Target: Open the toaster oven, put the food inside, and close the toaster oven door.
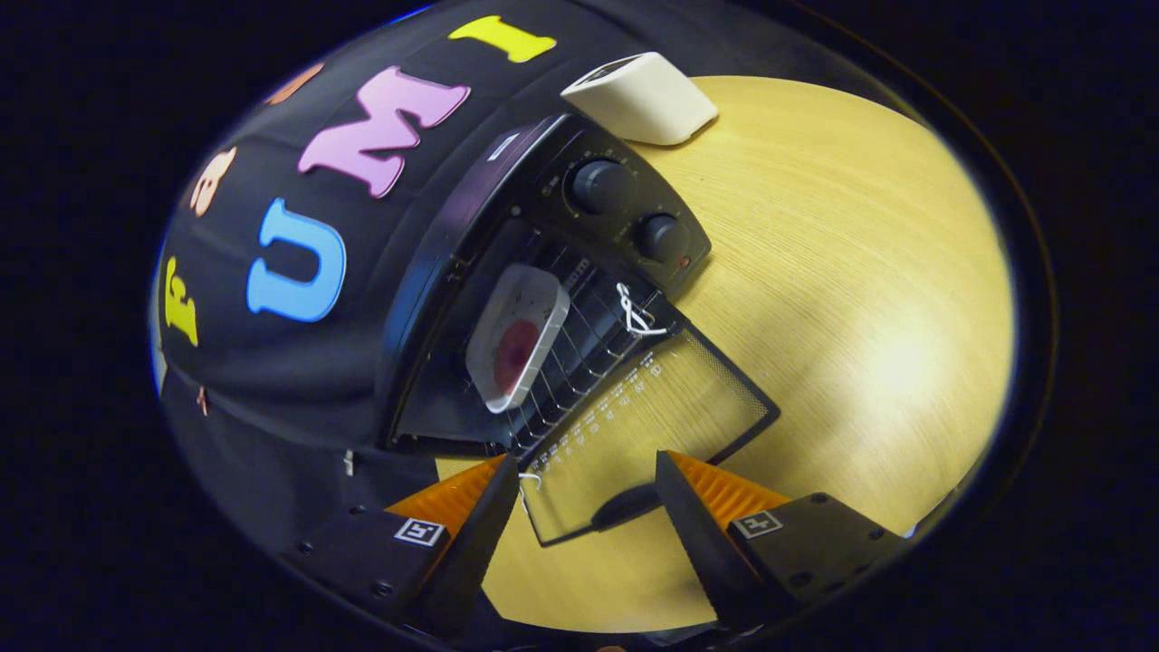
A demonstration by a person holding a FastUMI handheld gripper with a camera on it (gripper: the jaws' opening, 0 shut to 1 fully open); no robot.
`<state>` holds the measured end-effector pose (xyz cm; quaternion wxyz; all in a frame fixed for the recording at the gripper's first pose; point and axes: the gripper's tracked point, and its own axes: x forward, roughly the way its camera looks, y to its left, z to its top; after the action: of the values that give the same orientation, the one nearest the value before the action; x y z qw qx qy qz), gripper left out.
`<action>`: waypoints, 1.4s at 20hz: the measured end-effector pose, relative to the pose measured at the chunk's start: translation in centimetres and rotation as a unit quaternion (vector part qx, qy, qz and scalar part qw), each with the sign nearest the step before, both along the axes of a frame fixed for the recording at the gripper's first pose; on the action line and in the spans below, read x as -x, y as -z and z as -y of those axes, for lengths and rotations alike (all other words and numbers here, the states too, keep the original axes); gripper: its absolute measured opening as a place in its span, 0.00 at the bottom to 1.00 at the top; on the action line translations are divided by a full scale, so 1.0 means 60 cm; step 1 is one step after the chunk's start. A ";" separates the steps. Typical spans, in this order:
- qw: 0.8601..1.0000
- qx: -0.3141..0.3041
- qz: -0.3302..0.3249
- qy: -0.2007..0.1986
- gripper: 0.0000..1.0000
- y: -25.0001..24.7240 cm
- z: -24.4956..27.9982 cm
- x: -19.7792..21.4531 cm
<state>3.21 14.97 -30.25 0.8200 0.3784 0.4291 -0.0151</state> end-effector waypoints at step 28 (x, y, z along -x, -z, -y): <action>0.919 0.337 0.023 -0.205 0.99 0.154 -0.054 0.058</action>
<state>-0.25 18.22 -39.52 0.8938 -0.0165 0.4478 0.0188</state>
